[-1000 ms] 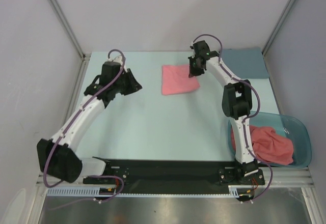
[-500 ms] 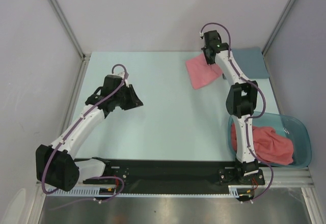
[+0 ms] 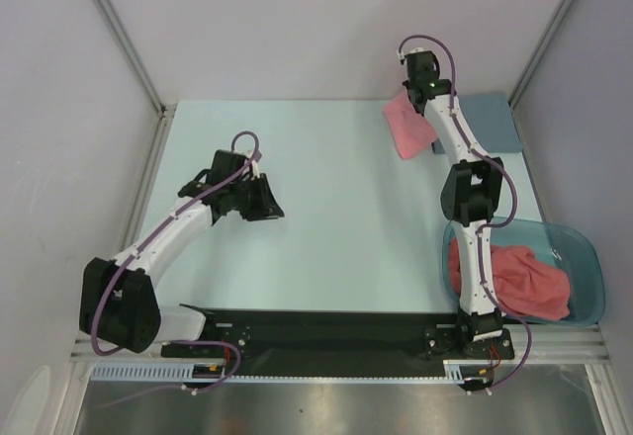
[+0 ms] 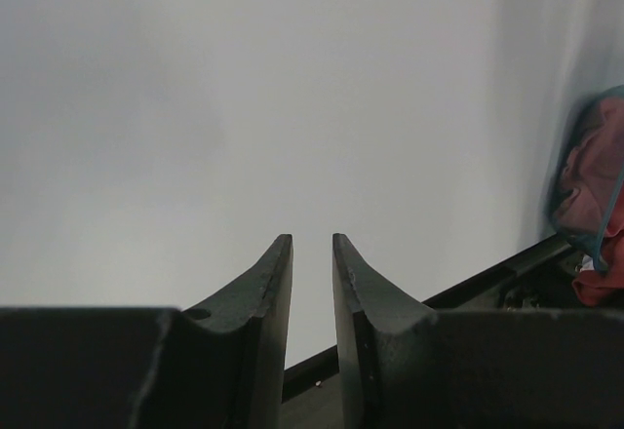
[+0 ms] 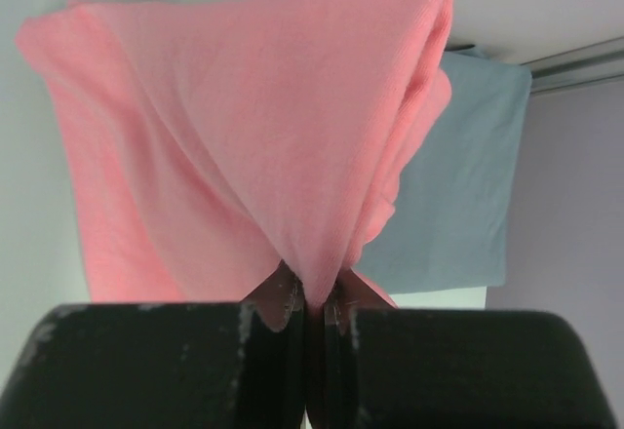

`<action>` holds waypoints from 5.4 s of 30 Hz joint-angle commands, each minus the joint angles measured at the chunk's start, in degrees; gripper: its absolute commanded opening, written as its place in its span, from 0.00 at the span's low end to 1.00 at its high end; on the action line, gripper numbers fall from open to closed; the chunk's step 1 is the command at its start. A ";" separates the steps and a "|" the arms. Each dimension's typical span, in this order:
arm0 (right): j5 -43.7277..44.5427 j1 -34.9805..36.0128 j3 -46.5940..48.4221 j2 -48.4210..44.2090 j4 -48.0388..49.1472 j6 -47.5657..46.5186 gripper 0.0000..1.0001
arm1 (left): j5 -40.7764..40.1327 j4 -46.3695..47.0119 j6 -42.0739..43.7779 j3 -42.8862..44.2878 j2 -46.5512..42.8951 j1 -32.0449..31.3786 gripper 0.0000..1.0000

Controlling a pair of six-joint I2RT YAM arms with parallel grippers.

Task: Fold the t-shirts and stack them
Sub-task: Neatly place the folded tshirt to the corner

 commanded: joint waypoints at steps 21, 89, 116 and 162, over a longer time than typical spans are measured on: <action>3.24 -3.66 4.84 -2.48 5.62 -6.99 0.00 | 2.42 1.14 2.18 2.12 3.75 -0.90 0.28; 5.18 -3.31 5.19 -5.39 1.22 1.88 0.00 | 4.18 1.59 1.83 3.44 5.60 -1.25 0.28; 9.30 -10.34 5.19 1.65 5.88 7.86 0.00 | 4.09 2.20 1.04 3.97 7.53 -1.25 0.28; 5.00 -17.90 -5.36 5.86 14.40 12.43 0.12 | 3.65 -0.17 1.66 5.99 10.34 -1.25 0.28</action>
